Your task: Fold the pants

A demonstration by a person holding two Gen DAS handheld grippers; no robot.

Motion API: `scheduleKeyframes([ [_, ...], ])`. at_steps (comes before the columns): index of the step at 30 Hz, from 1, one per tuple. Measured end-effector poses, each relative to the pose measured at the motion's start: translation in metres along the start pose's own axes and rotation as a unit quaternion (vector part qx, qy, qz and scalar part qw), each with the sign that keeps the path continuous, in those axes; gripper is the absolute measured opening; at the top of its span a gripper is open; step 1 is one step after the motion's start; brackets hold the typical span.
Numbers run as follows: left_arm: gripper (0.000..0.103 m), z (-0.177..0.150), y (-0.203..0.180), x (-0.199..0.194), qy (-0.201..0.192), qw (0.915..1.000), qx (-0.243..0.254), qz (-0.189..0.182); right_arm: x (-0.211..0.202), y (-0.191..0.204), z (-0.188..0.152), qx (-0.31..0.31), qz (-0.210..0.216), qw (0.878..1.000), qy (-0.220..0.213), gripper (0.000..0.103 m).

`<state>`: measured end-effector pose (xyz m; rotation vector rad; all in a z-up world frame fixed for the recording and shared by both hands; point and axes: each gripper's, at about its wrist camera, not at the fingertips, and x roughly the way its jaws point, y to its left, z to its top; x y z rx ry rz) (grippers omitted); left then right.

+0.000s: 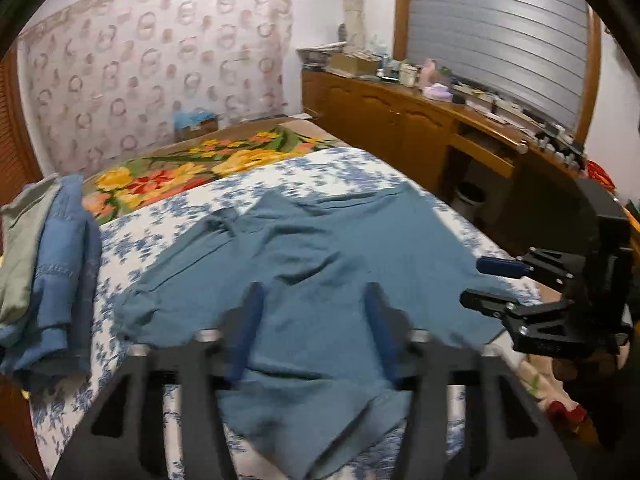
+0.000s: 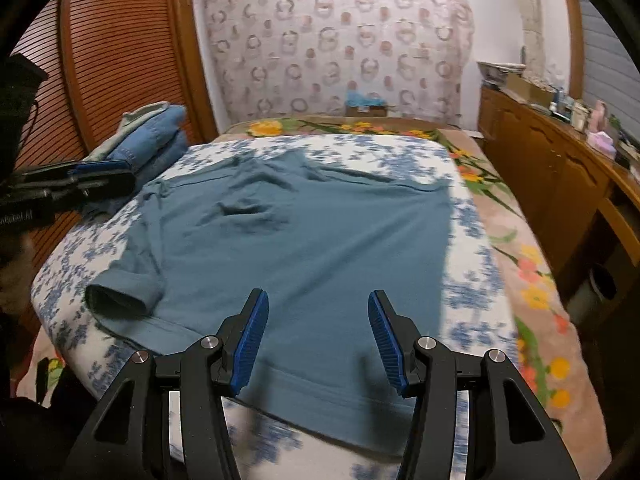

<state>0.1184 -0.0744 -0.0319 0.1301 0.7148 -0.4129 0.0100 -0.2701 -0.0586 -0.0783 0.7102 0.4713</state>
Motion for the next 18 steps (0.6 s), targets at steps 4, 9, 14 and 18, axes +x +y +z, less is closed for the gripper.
scheduleKeyframes([
  [4, 0.071, -0.016, 0.023, -0.001, 0.002, 0.9994, -0.03, 0.017, 0.012, 0.02, 0.002, -0.013, 0.031, 0.999, 0.002, 0.054],
  [9, 0.071, -0.04, 0.049, -0.004, 0.013, 0.9975, -0.06, 0.035, 0.032, 0.048, 0.003, -0.04, 0.08, 0.996, 0.016, 0.054],
  [14, 0.071, -0.058, 0.066, -0.004, 0.023, 0.9952, -0.083, 0.048, 0.047, 0.067, 0.002, -0.064, 0.114, 0.991, 0.028, 0.054],
  [18, 0.071, -0.068, 0.073, -0.006, 0.025, 0.9942, -0.091, 0.052, 0.056, 0.074, 0.001, -0.076, 0.127, 0.988, 0.039, 0.051],
])
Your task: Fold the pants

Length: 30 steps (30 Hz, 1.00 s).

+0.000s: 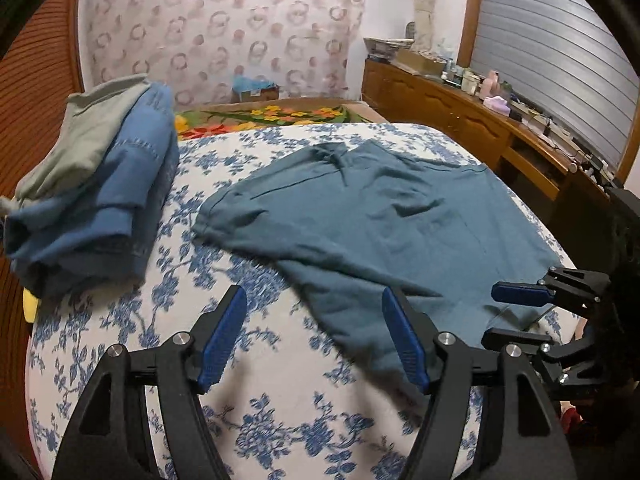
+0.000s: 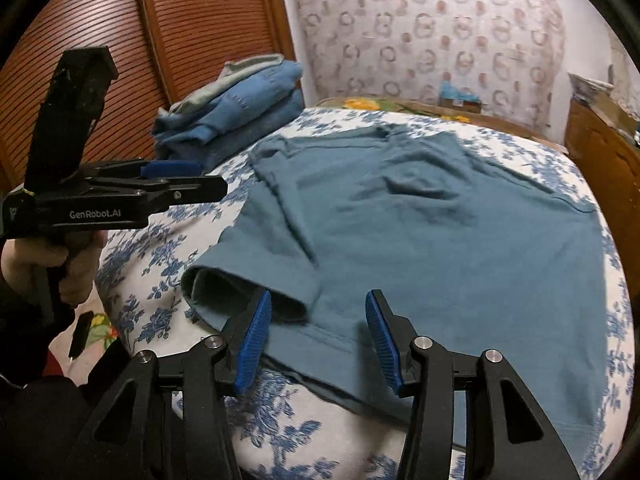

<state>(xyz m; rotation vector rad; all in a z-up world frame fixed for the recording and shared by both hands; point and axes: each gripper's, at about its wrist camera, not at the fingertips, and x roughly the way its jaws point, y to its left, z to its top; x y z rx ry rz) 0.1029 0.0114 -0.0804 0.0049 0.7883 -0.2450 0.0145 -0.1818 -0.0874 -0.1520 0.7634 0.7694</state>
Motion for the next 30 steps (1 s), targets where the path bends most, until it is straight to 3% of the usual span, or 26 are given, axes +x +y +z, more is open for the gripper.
scheduleKeyframes([
  [2, 0.071, -0.003, 0.002, 0.0, -0.001, 1.0, -0.005, -0.001, 0.012, 0.002, 0.003, -0.003, -0.001, 1.0, 0.008, 0.047],
  [5, 0.071, -0.005, 0.005, 0.0, 0.0, 1.0, -0.009, -0.004, 0.022, -0.004, 0.005, 0.004, -0.003, 1.0, 0.013, 0.03],
  [7, 0.071, -0.005, 0.004, 0.0, 0.0, 1.0, -0.008, -0.005, 0.021, -0.004, 0.008, 0.009, 0.009, 1.0, 0.004, 0.011],
  [10, 0.071, -0.006, 0.002, 0.002, 0.003, 1.0, -0.006, -0.007, 0.013, -0.003, 0.013, 0.008, -0.001, 1.0, -0.02, 0.004],
  [22, 0.071, 0.011, -0.028, 0.008, -0.004, 0.9994, 0.024, -0.026, -0.073, -0.04, 0.021, 0.017, -0.083, 0.989, -0.121, 0.003],
  [30, 0.071, 0.025, -0.058, 0.013, -0.008, 0.9977, 0.052, -0.042, -0.104, -0.05, -0.005, 0.043, -0.133, 0.982, -0.128, 0.004],
])
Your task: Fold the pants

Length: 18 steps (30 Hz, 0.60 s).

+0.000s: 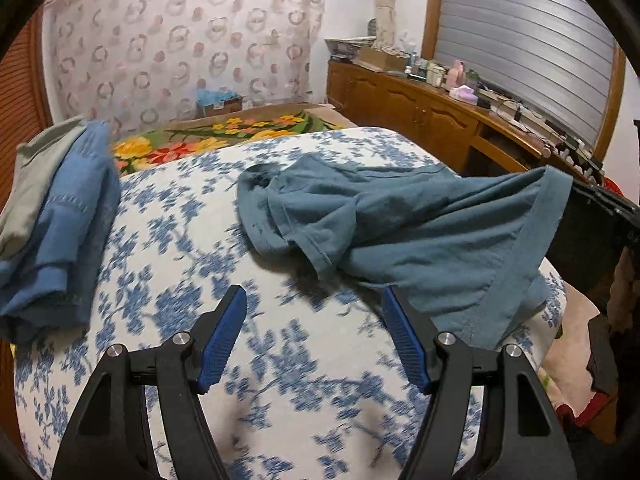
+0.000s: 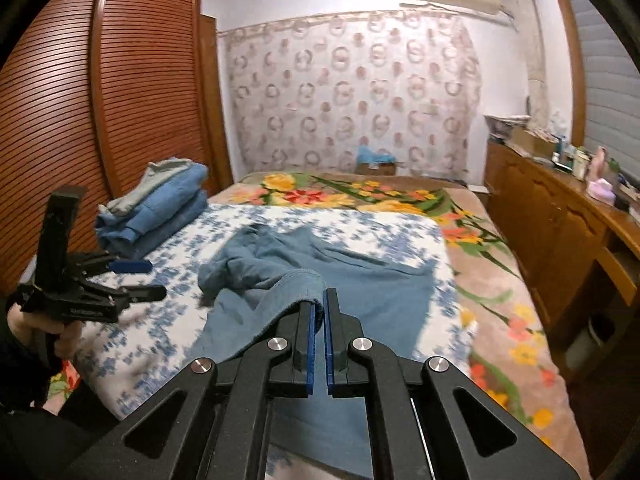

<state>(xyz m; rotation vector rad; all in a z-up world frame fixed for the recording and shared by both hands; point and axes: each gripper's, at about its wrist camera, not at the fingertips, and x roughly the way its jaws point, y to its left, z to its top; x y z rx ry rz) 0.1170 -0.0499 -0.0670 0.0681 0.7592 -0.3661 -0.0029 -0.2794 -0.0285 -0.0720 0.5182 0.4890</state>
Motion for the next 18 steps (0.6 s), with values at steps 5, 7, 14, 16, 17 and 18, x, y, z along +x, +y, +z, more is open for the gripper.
scheduleKeyframes([
  [5, 0.071, 0.006, -0.018, 0.004, 0.003, 0.9998, 0.018, -0.01, -0.003, 0.004, -0.005, 0.004, -0.013, 1.0, 0.015, 0.004],
  [7, 0.071, 0.008, -0.023, 0.005, 0.004, 0.9996, 0.023, -0.014, -0.003, 0.005, -0.009, 0.006, -0.021, 0.999, 0.025, 0.004],
  [14, 0.071, 0.006, -0.039, 0.016, 0.017, 0.9991, 0.032, -0.021, -0.013, 0.003, -0.016, 0.019, -0.032, 0.998, 0.055, 0.004],
  [16, 0.071, 0.005, -0.041, 0.018, 0.02, 0.999, 0.033, -0.022, -0.014, 0.001, -0.015, 0.018, -0.035, 0.997, 0.065, 0.004],
  [17, 0.071, 0.004, -0.042, 0.019, 0.021, 0.999, 0.033, -0.023, -0.014, 0.002, -0.015, 0.017, -0.037, 0.997, 0.069, 0.004],
  [18, 0.071, 0.003, -0.043, 0.019, 0.021, 0.999, 0.032, -0.024, -0.015, 0.002, -0.015, 0.017, -0.037, 0.996, 0.073, 0.004],
])
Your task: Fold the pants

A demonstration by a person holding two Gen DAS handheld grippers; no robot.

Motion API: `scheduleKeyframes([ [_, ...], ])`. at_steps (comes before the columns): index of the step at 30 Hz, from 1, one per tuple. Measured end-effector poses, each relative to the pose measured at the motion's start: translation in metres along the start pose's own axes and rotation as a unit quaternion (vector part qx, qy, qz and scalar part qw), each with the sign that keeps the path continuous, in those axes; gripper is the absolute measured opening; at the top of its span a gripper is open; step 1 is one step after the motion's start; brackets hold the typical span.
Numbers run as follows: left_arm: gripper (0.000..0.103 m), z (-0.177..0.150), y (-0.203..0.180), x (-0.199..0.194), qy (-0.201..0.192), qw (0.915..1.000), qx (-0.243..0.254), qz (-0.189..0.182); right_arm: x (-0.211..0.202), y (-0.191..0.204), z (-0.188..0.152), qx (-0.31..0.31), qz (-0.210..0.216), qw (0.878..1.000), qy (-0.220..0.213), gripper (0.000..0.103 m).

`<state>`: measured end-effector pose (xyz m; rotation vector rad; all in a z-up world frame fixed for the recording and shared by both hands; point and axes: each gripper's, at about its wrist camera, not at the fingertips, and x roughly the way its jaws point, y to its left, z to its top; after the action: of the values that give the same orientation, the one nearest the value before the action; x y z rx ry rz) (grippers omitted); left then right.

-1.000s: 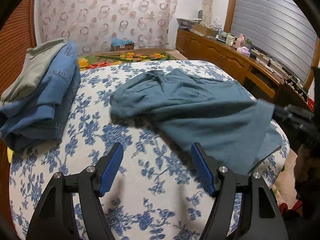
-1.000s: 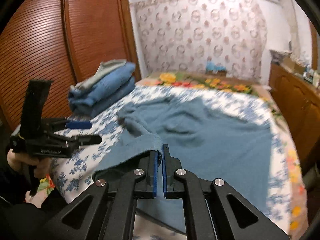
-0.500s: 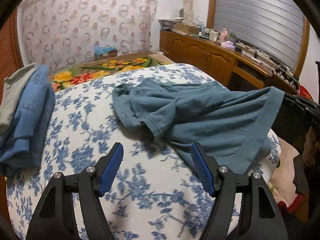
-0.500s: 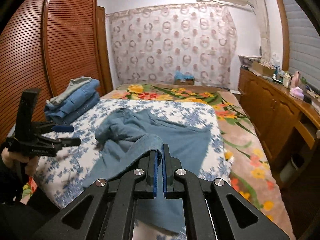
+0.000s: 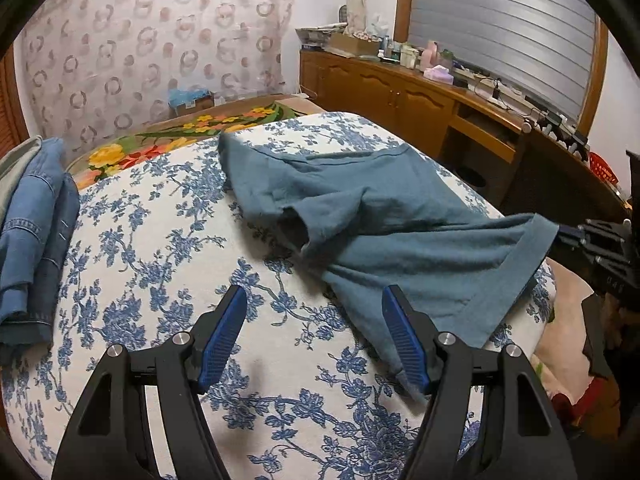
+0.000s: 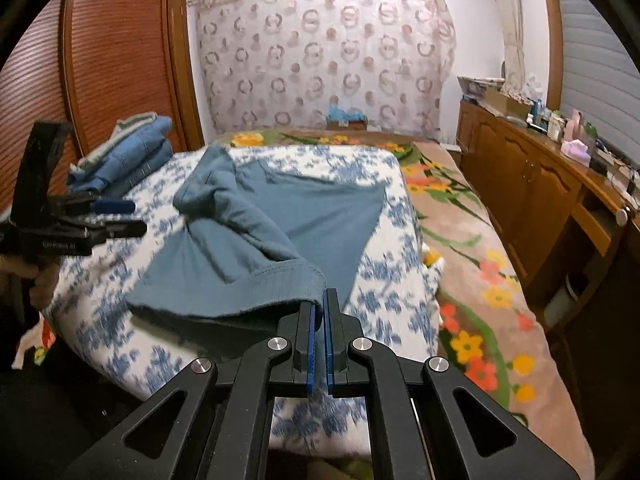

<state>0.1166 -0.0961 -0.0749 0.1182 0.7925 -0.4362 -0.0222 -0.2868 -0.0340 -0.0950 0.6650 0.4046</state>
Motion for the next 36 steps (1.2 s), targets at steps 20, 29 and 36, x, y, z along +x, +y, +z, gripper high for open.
scheduleKeyframes([
  [20, 0.071, -0.007, 0.008, 0.006, 0.001, 0.9998, -0.018, 0.012, -0.019, -0.004, 0.011, -0.005, 0.017, 0.998, 0.056, 0.009],
  [29, 0.071, -0.003, 0.022, -0.002, -0.012, 0.9991, -0.031, 0.027, -0.036, -0.009, 0.033, 0.005, 0.021, 1.0, -0.004, 0.026],
  [36, 0.071, 0.002, 0.031, -0.01, -0.024, 0.9987, -0.03, 0.033, -0.011, 0.005, 0.061, -0.008, 0.061, 0.998, -0.025, 0.031],
])
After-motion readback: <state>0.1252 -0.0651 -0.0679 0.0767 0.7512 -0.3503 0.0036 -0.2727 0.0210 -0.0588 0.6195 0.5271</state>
